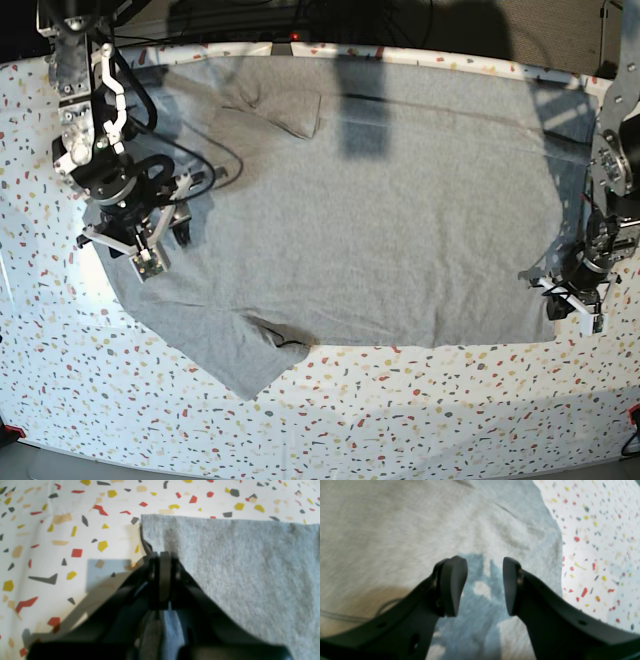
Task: Fold the T-shirt properly
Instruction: 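Move both grippers down to the shirt's side edges near the hem, then slide the right gripper along the shirt edge to the hem corner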
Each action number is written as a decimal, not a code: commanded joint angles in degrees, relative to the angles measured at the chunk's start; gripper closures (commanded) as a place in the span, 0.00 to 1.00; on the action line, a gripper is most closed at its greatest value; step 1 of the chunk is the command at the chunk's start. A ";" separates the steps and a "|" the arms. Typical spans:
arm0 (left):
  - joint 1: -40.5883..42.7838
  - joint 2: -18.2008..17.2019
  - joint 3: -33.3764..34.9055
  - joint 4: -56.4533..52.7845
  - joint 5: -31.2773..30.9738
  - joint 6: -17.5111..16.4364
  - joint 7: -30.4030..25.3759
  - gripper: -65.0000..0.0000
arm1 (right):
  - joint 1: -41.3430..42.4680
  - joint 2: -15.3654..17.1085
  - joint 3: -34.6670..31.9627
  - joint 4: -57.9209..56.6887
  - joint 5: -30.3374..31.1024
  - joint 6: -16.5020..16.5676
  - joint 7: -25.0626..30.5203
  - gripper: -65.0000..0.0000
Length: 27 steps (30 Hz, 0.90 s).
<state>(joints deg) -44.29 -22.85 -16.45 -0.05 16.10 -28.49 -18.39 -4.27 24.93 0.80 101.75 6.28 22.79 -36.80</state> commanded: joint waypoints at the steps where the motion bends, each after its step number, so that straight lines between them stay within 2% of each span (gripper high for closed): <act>1: -1.92 -0.98 -0.02 0.05 -0.70 -0.22 -0.68 1.00 | 2.67 0.74 0.46 -1.51 0.07 -0.42 1.22 0.55; 4: -1.90 -0.96 0.00 0.05 -0.70 -0.22 -0.20 1.00 | 8.79 0.76 0.28 -9.22 1.92 -0.28 1.18 0.49; 11: -1.90 -0.68 0.00 0.05 -0.70 -0.22 2.54 1.00 | 24.72 0.76 -0.07 -25.81 11.26 5.88 -1.53 0.49; 13: -1.90 -0.66 0.00 0.05 -0.70 -0.22 3.43 1.00 | 29.73 0.76 -1.55 -31.30 12.24 6.58 -2.62 0.49; 17: -1.90 -0.66 0.00 0.05 -0.70 -0.22 3.61 1.00 | 39.50 0.74 -9.84 -44.15 12.00 6.62 -4.63 0.49; 20: -1.88 -0.66 0.00 0.05 -0.70 -0.24 3.85 1.00 | 45.97 0.20 -17.22 -53.37 9.51 6.58 -3.34 0.49; 23: -1.68 -0.66 0.00 0.05 -0.70 -0.24 3.87 1.00 | 50.73 -0.85 -21.92 -60.22 6.86 6.51 -1.70 0.49; 26: -1.53 -0.66 -0.02 0.05 -0.70 -0.22 4.07 0.75 | 53.48 -1.51 -23.43 -64.94 3.63 6.14 0.48 0.49; 27: -1.55 -0.66 0.00 0.05 -0.72 -0.22 4.59 0.72 | 53.96 -1.42 -23.41 -66.01 2.71 5.92 1.88 0.49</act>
<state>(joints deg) -44.27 -22.74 -16.47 -0.05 15.46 -28.60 -13.47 47.72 22.85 -22.87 35.05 8.88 28.95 -35.35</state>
